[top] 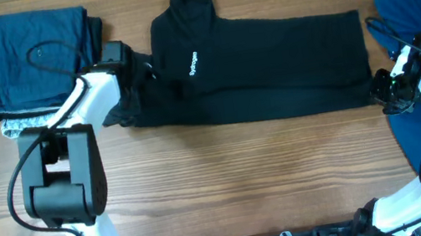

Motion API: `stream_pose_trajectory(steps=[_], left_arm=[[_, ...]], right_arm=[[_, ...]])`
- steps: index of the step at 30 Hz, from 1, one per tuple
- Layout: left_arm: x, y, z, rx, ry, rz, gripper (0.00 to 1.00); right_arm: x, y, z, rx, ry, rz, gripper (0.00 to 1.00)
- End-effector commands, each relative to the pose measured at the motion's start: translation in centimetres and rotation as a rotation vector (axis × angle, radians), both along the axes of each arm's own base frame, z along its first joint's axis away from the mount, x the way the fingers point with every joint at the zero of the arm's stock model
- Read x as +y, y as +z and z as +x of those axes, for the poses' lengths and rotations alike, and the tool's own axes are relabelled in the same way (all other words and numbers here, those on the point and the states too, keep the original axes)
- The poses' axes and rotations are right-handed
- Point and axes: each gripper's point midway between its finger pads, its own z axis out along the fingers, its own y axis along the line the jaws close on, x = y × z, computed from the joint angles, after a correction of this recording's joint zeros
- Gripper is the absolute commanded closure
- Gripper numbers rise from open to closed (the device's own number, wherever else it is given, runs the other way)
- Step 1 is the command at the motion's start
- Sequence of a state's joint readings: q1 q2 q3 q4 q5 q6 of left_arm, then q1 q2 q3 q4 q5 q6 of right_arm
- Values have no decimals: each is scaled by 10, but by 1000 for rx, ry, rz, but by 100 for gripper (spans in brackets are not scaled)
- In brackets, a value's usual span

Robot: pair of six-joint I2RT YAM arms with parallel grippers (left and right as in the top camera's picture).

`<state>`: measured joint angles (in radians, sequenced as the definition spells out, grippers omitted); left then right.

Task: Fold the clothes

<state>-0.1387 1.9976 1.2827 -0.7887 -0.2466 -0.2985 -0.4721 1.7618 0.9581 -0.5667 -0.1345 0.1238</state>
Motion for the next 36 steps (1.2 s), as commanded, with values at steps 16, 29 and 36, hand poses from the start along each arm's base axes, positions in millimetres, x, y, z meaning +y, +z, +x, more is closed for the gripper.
stream_pose_trajectory(steps=[16, 29, 36], left_arm=[[-28, 45, 29, 15, -11, -71, 83], [-94, 80, 27, 40, -45, -440, 96], [-96, 65, 23, 76, -38, -454, 96]], right_arm=[[2, 53, 34, -51, 47, 84, 46], [139, 104, 55, -36, 513, 221, 92], [185, 75, 49, 47, 668, 244, 96]])
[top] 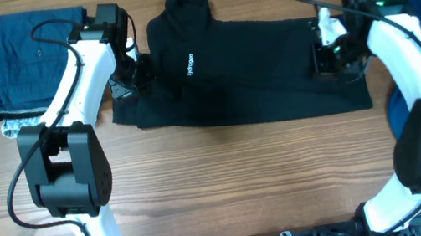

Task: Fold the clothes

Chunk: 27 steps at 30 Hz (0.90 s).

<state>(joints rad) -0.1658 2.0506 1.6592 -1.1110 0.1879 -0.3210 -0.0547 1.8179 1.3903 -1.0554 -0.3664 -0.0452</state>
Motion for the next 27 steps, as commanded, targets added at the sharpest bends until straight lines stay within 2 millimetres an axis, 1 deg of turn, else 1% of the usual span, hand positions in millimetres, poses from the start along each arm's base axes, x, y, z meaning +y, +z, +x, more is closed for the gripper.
stream_pose_trajectory(steps=[1, 2, 3, 4, 5, 6, 8, 10, 12, 15, 18, 23, 25, 26, 27], left_arm=[[-7, -6, 0, 7, -6, -24, 96], [-8, -6, 2, 1, -7, -25, 92], [-8, -7, 4, -5, -6, -26, 92], [-8, -8, 5, -10, -7, -27, 92], [-8, -8, 6, -14, -7, -28, 93], [-9, -9, 7, -14, -7, -28, 96], [-9, -12, 11, -25, -7, -29, 96], [-9, -22, 11, -7, -7, -26, 96], [-9, -35, 8, 29, -7, -20, 96], [-8, -44, 6, 52, -7, -13, 96], [-7, -46, 3, 64, -7, -10, 96], [-7, -46, 3, 65, -6, -9, 96], [-7, -46, 3, 66, -7, -10, 96], [-7, -46, 3, 67, -7, -10, 96], [-7, -46, 3, 67, -7, -10, 96]], right_arm=[[19, -23, -3, 57, 77, 16, 96], [25, -32, -7, 84, 92, 17, 95], [28, -38, -10, 104, 102, 17, 96], [31, -45, -13, 116, 111, 17, 96], [34, -56, -13, 106, 118, 15, 96], [33, -62, -11, 94, 118, 11, 96], [33, -72, -6, 56, 119, 10, 96], [33, -80, -9, 50, 119, 8, 96], [33, -81, -11, 57, 119, 7, 96], [31, -82, -11, 56, 121, -2, 96], [23, -85, -10, 58, 116, -56, 96], [22, -87, -10, 61, 104, -61, 96], [14, -95, -11, 66, 59, -108, 96], [11, -101, -12, 65, 36, -119, 96], [11, -102, -11, 60, 35, -119, 96]])
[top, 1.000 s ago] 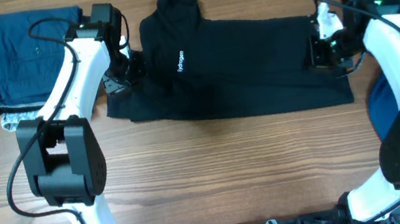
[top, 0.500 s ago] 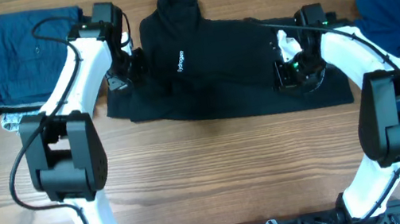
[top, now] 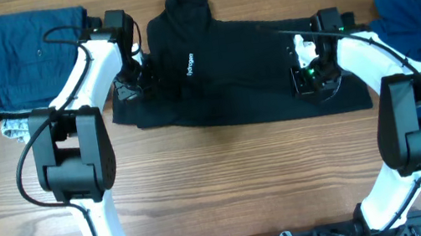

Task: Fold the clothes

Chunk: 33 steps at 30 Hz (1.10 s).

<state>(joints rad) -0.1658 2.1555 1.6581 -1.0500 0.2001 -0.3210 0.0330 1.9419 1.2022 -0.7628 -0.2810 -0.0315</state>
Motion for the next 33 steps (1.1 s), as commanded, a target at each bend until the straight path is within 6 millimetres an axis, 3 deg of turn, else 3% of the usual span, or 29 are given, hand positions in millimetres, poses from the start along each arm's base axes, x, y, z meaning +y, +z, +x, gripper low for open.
stream_pose_trajectory(steps=[1, 9, 12, 15, 19, 24, 27, 28, 31, 33], left_arm=[[-4, -5, -4, 20, -6, -5, 96], [-3, -5, -6, 27, -6, -4, 96], [-3, -5, -6, 28, -6, -4, 96], [-3, -5, -8, 34, -6, -3, 95], [-3, -5, -8, 34, -6, -3, 95], [3, -7, -7, 28, -6, 33, 95], [8, -7, -6, 24, -5, 61, 93], [7, -7, -6, 23, -5, 60, 93], [8, -7, -6, 24, -5, 61, 92], [8, -7, -6, 24, -5, 61, 91]], right_arm=[[-6, -13, -5, 22, -34, -37, 96], [-9, -9, 14, -33, -89, -48, 95], [-10, -3, 30, -91, -94, -51, 95], [-31, -4, 43, -151, -115, -171, 94], [-34, 1, 62, -232, -123, -184, 93], [-23, 2, 56, -205, -109, -123, 87], [-38, 11, 73, -269, -134, -192, 71], [-46, 15, 86, -321, -154, -213, 61], [-54, 33, 106, -397, -183, -211, 53], [-59, 61, 114, -411, -194, -212, 46]])
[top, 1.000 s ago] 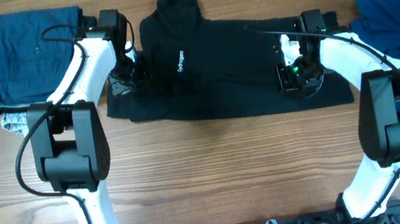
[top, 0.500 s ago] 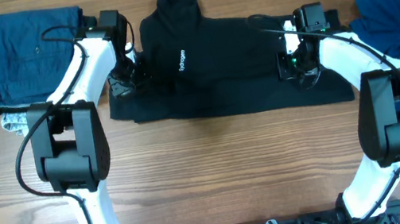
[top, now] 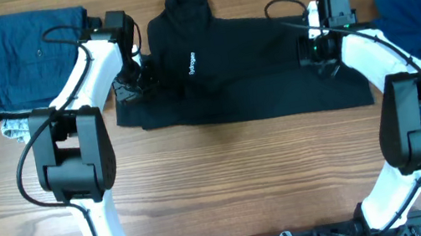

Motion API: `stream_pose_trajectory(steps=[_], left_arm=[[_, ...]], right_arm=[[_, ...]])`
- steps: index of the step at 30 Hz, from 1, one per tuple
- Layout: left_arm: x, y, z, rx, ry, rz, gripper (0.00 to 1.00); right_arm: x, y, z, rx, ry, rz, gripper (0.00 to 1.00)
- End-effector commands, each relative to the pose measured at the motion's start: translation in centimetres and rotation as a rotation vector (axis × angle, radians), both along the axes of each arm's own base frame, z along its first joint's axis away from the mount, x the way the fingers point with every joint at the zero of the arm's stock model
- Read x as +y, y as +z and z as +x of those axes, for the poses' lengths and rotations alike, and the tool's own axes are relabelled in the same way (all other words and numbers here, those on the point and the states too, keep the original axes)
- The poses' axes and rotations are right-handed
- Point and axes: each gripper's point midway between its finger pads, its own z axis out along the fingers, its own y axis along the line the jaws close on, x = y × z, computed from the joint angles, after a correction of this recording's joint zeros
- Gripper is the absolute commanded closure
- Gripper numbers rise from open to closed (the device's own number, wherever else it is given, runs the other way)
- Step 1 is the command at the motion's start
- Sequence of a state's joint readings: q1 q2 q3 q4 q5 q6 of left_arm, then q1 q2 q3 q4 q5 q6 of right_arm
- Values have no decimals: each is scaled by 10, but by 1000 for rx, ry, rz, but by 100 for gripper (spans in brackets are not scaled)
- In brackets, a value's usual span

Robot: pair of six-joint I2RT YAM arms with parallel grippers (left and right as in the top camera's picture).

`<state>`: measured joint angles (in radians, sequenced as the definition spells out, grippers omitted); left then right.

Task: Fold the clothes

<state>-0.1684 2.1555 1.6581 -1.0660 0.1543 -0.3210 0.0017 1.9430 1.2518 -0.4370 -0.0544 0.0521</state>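
A black long garment [top: 255, 77] with small white lettering lies lengthwise across the far middle of the table, its collar pointing away. My left gripper [top: 140, 74] rests on its left end, beside the lettering. My right gripper [top: 314, 51] sits on its upper right part, near the far edge. The dark fingers of both blend into the black cloth, so their openings do not show.
A stack of folded dark blue clothes [top: 31, 57] lies at the far left, with a pale patterned cloth [top: 19, 126] peeking out below it. A loose blue garment covers the far right and runs down the right edge.
My right gripper has moved from the garment's lower right part up to near its far edge. The left gripper and the garment's outline look the same.
At first my left gripper was at the garment's left end and my right gripper at its right hem corner. Then the right gripper was over the garment's right part, then lower and further in, and now near the far edge. The garment stays laid out lengthwise.
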Motion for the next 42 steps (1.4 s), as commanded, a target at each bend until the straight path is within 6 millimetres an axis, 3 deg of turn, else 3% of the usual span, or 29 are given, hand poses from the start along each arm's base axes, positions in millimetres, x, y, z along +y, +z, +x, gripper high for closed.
stream_pose_trajectory(steps=[1, 2, 3, 5, 7, 12, 14, 15, 16, 19, 23, 25, 28, 30, 33, 36, 42], left_arm=[[0, -6, -3, 16, -3, 13, 91], [0, -6, -3, 16, -3, 12, 91], [0, -6, -3, 15, -3, 13, 91], [0, -6, -3, 14, -3, 12, 96], [0, -3, 1, 2, -3, 10, 96], [-10, 61, 27, -169, -14, -21, 87], [-24, 67, 20, -169, -48, -24, 96], [-33, 67, 13, -151, -72, -21, 96], [-44, 66, 4, -131, -102, -20, 96], [-79, 64, -21, -91, -204, -9, 96], [-90, 59, -36, -69, -225, 59, 96], [-86, 52, -33, -81, -213, 88, 92], [-83, 39, -14, -168, -203, 127, 70], [-81, 36, -4, -203, -144, 116, 68], [-65, 36, 2, -184, -1, 107, 88], [-59, 33, -9, -126, -9, 98, 80], [-72, 12, -39, -82, -425, 92, 96]], right_arm=[[-11, 49, 17, -49, -28, -18, 44], [-12, 67, 3, -17, -29, -21, 43], [-14, 72, -11, 20, -34, -34, 42], [-32, 70, -48, 156, -104, -112, 41], [-40, 63, -67, 235, -150, -107, 41], [-65, 64, -66, 219, -249, -81, 34], [-73, 64, -67, 219, -276, -77, 33], [-75, 64, -67, 221, -280, -77, 20], [-76, 64, -67, 221, -280, -77, 1], [-77, 65, -64, 206, -282, -77, 1], [-80, 71, -42, 113, -287, -76, 0], [-81, 75, -31, 63, -289, -76, 1], [-83, 81, -19, 11, -291, -75, 0], [-83, 81, -19, 10, -290, -75, 1], [-83, 81, -19, 10, -291, -75, 1], [-83, 81, -19, 10, -291, -75, 1], [-83, 81, -19, 10, -290, -75, 0]])
